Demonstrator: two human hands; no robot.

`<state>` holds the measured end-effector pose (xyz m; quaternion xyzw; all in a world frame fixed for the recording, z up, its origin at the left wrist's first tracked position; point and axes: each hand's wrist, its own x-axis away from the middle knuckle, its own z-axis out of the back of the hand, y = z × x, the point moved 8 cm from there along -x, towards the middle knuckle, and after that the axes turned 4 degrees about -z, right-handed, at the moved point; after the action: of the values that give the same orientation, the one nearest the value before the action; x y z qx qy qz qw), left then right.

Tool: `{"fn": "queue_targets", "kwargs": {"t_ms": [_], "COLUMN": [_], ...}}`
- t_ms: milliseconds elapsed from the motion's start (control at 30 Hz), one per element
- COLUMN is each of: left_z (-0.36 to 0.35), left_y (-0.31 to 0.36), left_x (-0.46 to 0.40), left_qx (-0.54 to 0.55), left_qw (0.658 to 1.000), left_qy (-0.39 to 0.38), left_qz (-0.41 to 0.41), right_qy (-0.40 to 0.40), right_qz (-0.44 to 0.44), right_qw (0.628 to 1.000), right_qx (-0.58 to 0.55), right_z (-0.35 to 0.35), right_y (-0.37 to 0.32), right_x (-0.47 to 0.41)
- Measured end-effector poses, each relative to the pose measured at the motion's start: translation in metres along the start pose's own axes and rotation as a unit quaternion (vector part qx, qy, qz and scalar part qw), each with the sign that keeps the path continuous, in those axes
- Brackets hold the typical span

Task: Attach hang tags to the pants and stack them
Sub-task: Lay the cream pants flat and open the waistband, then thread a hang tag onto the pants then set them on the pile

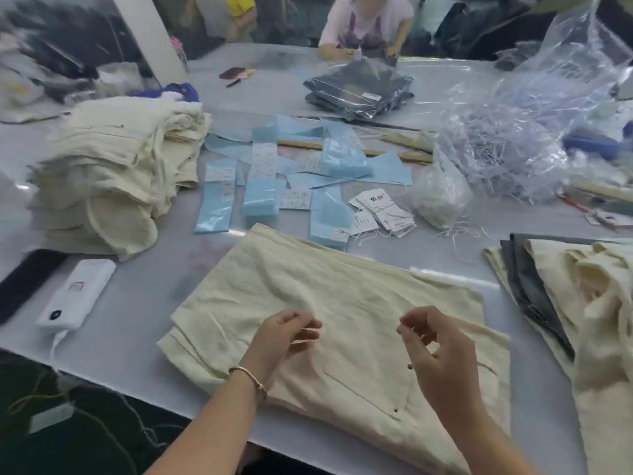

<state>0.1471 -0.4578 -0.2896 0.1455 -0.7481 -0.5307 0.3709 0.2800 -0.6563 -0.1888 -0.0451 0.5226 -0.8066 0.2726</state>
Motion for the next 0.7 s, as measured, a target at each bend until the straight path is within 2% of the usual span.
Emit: {"fn": "queue_targets", "kwargs": {"t_ms": [100, 267, 400, 600, 700], "left_z": [0.083, 0.171, 0.216, 0.273, 0.271], "left_y": [0.019, 0.046, 0.086, 0.155, 0.175], "left_x": [-0.019, -0.063, -0.13, -0.249, -0.309], "left_qx": [-0.051, -0.073, -0.134, -0.206, -0.259], "left_qw": [0.991, 0.98, 0.969, 0.941, 0.932], "left_qy": [0.123, 0.18, 0.197, 0.236, 0.206], "left_qz": [-0.02, -0.028, -0.06, -0.129, -0.146], "right_qy": [-0.086, -0.167, -0.162, -0.119, -0.118], "right_qz": [0.025, 0.038, 0.033, -0.03, -0.07], "right_qw": [0.996, 0.985, 0.986, 0.992, 0.99], "right_qx": [0.015, 0.035, 0.011, -0.039, -0.011], "right_z": [-0.057, -0.167, -0.254, -0.358, -0.399], "right_y": [-0.016, -0.05, -0.084, -0.097, -0.085], "right_x": [-0.018, -0.063, -0.121, -0.208, -0.241]}}
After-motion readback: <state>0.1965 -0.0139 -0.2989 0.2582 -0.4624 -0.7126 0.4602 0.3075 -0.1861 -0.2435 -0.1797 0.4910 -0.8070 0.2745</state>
